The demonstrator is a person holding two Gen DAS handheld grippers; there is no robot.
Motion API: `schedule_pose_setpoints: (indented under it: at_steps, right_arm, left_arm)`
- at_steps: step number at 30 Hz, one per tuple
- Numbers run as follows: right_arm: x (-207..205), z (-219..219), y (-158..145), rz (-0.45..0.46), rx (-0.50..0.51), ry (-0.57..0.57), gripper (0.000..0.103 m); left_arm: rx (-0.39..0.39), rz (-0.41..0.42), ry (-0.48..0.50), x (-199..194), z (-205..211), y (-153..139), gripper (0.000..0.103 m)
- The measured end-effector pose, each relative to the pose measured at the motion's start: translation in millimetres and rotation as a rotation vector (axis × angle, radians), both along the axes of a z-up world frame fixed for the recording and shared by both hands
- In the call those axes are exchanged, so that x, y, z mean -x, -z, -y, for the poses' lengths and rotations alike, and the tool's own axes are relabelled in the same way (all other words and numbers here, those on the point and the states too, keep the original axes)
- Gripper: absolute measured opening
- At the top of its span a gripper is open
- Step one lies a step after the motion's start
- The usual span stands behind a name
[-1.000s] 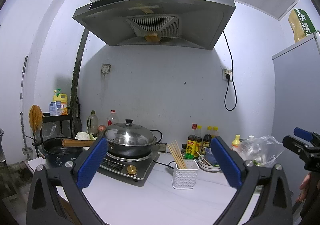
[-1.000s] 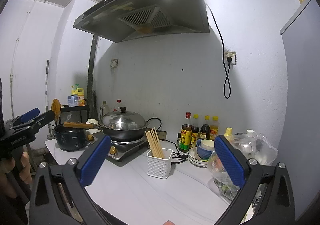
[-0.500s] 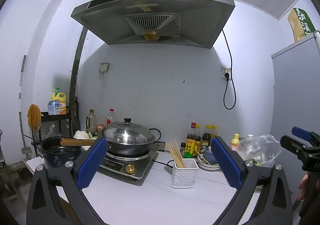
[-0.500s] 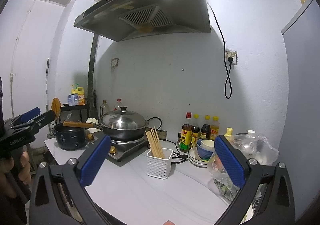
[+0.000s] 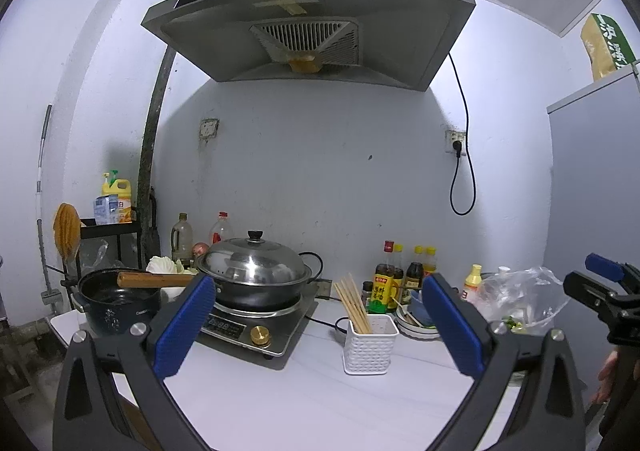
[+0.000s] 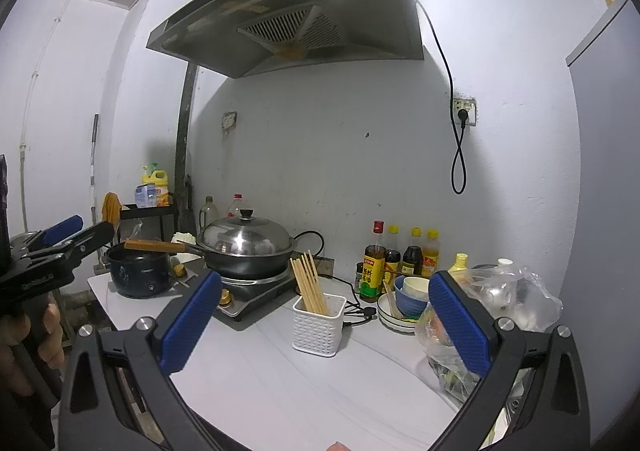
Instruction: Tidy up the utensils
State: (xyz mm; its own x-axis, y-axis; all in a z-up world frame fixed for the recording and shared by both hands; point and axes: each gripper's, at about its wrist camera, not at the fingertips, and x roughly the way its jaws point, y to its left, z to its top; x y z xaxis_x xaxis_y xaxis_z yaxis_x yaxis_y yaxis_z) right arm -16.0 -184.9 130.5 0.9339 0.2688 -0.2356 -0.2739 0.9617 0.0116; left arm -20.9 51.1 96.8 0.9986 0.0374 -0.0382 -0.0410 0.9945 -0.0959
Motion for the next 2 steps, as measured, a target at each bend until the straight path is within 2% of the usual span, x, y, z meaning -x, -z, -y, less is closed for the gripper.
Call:
schedule_pose_setpoints:
  at_steps: [2]
  right_arm:
    - [-3.1, -0.3, 0.9, -0.002, -0.001, -0.005, 0.102]
  left_arm:
    - [-0.001, 0.001, -0.003, -4.1, 0.8, 0.7, 0.103]
